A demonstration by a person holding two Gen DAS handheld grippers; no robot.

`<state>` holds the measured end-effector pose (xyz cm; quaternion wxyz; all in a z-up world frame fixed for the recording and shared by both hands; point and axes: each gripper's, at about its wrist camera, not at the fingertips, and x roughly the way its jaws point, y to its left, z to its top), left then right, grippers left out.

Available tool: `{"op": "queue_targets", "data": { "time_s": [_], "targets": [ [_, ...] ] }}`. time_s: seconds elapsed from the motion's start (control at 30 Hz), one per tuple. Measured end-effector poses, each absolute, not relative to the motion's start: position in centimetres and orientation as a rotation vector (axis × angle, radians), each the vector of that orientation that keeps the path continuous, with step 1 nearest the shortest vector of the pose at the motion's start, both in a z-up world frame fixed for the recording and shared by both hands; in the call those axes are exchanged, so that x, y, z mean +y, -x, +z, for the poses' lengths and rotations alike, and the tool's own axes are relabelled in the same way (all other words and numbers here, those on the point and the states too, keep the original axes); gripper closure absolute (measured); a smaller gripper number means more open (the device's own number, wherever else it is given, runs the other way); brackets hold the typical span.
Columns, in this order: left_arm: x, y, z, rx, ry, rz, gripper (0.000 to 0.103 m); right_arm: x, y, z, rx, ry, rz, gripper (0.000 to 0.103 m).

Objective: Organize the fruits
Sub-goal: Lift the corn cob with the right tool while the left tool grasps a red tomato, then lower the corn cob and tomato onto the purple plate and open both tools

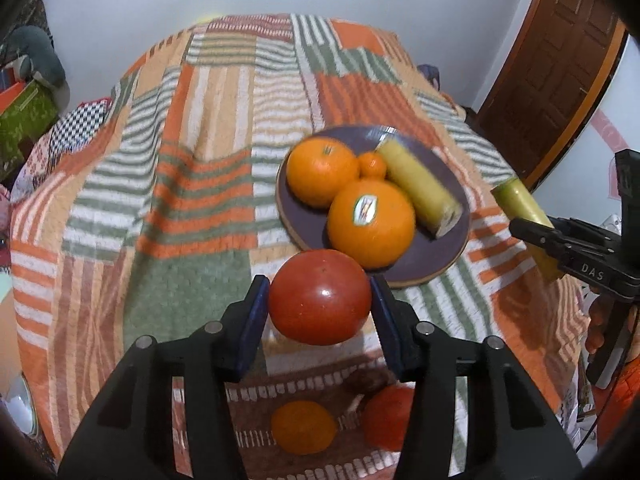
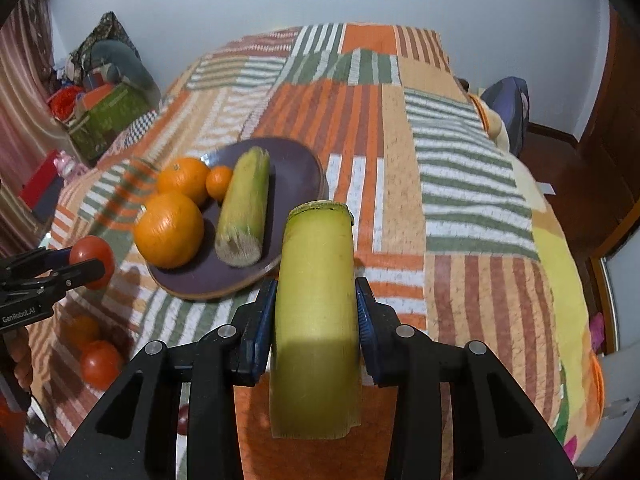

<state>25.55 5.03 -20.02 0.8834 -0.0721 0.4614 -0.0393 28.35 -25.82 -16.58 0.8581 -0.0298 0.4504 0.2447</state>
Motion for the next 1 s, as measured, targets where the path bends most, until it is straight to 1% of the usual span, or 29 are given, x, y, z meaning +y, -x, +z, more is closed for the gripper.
{"op": "queue_targets", "data": {
  "time_s": [0.27, 0.5, 0.73, 1.0],
  "targets": [
    [3.4, -27.7, -17.2, 0.898, 0.134, -0.116, 0.053, -24.8, -29.5, -14.7, 0.897, 0.045, 0.531, 0.069],
    [1.5, -30.2, -16.2, 0.874, 0.12, -0.149, 0.053, -23.2, -31.4, -14.1, 0.875, 0.043, 0.545, 0.069],
    [-0.5, -33.2, -16.7, 0.884, 0.086, -0.176, 0.053, -22.1, -33.3, -14.8, 0.889, 0.036, 0.553, 0.069],
    [-0.7, -36.3, -18.7, 0.928, 0.091, -0.18, 0.053, -20.7, -35.3, -16.5, 0.93, 0.06, 0.548, 0.069]
  ]
}}
